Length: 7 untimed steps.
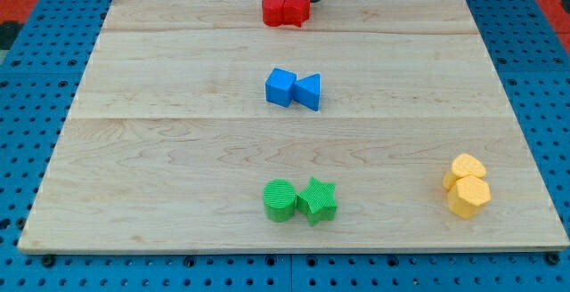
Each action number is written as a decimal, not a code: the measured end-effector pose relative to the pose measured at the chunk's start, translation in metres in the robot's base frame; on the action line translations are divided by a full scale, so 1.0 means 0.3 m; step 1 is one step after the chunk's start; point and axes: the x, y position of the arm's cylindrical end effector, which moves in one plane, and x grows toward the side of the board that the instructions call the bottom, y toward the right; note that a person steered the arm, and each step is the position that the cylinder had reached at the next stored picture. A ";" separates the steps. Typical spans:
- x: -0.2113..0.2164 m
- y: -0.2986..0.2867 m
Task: Point at the red circle
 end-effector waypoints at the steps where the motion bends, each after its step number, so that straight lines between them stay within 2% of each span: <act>1: 0.000 -0.176; 3: 0.007 -0.408; 4: 0.150 -0.517; 5: 0.245 -0.475; 7: 0.298 -0.261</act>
